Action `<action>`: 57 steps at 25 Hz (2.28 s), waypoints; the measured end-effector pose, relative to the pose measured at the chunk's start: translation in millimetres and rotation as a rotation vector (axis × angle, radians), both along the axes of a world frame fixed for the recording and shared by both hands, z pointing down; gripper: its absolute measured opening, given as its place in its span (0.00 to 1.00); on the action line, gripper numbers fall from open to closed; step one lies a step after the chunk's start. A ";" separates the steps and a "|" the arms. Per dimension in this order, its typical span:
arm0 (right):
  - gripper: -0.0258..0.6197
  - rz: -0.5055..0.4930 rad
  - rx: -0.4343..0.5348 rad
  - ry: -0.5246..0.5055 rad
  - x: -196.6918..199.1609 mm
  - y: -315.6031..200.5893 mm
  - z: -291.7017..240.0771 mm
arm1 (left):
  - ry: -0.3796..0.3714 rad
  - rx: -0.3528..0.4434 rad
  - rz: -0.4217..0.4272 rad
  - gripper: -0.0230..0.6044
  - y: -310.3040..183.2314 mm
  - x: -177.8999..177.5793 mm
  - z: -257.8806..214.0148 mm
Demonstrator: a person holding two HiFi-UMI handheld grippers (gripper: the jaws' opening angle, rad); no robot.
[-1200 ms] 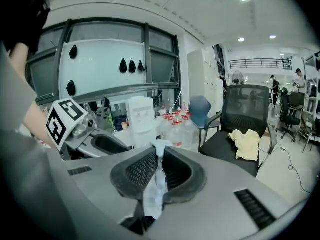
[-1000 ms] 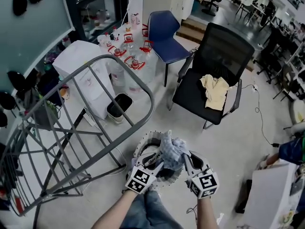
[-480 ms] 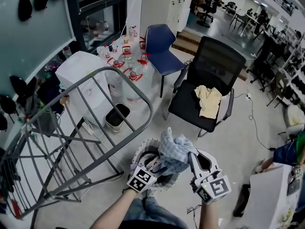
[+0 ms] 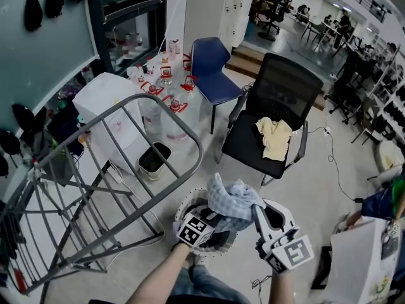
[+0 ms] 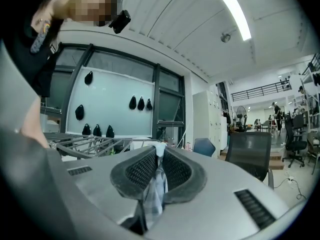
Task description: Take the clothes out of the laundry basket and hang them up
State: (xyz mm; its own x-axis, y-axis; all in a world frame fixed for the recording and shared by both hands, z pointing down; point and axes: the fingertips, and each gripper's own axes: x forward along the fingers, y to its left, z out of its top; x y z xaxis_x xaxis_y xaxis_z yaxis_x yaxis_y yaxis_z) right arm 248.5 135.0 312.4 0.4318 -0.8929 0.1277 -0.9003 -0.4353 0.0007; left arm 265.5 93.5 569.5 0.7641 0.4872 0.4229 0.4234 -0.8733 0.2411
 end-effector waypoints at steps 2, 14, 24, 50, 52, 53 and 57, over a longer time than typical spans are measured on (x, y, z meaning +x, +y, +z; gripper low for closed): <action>0.09 0.000 0.004 0.001 -1.3 1.5 -0.3 | 0.004 0.002 0.000 0.12 0.6 -2.0 -0.9; 0.09 0.022 0.012 -0.017 3.5 15.5 8.2 | 0.049 -0.006 -0.026 0.09 -9.5 -23.8 -28.2; 0.09 0.000 -0.035 0.012 1.5 10.9 4.0 | 0.196 0.071 -0.103 0.09 -33.9 -79.0 -129.0; 0.09 -0.747 0.169 -0.044 -207.9 -222.4 -34.4 | 0.302 0.297 -1.110 0.09 -227.5 -364.9 -245.1; 0.09 -0.827 0.182 -0.054 -235.9 -239.1 -37.5 | 0.285 0.324 -1.187 0.09 -234.0 -391.8 -246.4; 0.09 -0.863 0.183 -0.053 -247.5 -246.1 -36.2 | 0.274 0.336 -1.225 0.09 -237.1 -403.7 -246.4; 0.09 -0.963 0.171 -0.052 -284.5 -270.7 -29.3 | 0.252 0.386 -1.359 0.09 -247.5 -443.9 -251.6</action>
State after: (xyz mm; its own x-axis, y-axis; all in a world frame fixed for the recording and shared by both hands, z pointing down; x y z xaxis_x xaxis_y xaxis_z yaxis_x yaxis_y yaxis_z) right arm -35.9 -135.8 283.1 -0.4935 -0.8689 -0.0378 -0.8679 0.4949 -0.0437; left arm -178.4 -154.0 317.9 0.6084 -0.7805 0.1437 -0.7826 -0.6201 -0.0549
